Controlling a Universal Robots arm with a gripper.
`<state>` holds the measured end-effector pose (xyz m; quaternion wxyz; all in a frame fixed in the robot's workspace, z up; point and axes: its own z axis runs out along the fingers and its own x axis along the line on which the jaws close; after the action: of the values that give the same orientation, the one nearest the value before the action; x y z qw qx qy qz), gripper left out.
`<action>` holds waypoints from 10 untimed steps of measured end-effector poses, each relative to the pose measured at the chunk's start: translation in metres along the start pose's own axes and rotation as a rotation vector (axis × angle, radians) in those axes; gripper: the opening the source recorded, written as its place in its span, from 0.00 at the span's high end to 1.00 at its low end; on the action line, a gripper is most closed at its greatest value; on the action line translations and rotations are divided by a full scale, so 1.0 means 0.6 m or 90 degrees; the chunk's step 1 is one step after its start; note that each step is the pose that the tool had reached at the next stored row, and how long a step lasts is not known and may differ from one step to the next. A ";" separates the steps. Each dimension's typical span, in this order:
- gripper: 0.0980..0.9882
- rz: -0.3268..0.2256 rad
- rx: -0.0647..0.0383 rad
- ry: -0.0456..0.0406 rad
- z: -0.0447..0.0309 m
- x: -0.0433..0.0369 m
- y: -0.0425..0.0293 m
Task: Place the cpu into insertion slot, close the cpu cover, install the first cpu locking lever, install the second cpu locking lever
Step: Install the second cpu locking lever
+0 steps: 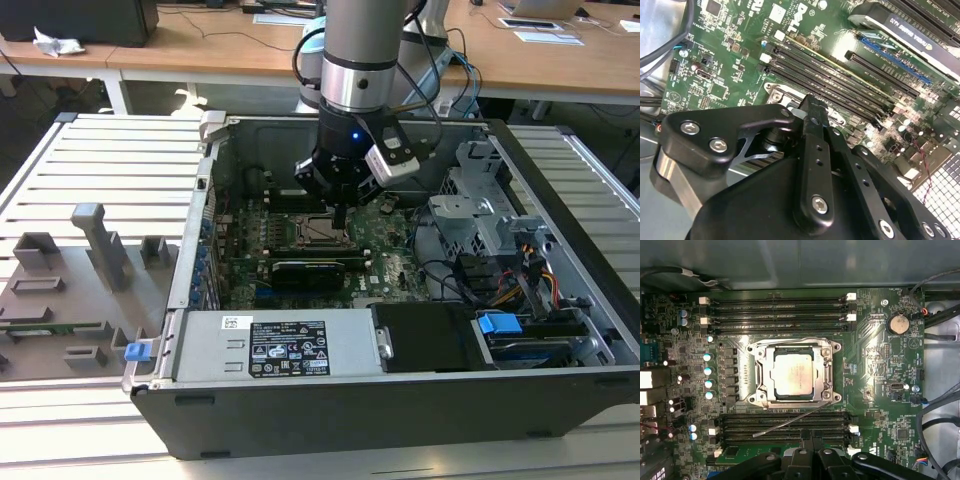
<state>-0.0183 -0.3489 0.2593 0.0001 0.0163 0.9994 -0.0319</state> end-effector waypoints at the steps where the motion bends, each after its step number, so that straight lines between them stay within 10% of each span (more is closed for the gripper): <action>1: 0.99 0.000 -0.001 0.0002 0.000 0.000 0.000; 4: 0.99 0.000 -0.035 0.0012 0.001 0.000 0.000; 6: 0.99 0.000 -0.070 0.0023 0.001 0.000 0.000; 10: 0.99 0.000 -0.078 0.0026 0.003 0.002 -0.013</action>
<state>-0.0196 -0.3566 0.2580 -0.0010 0.0163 0.9994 0.0293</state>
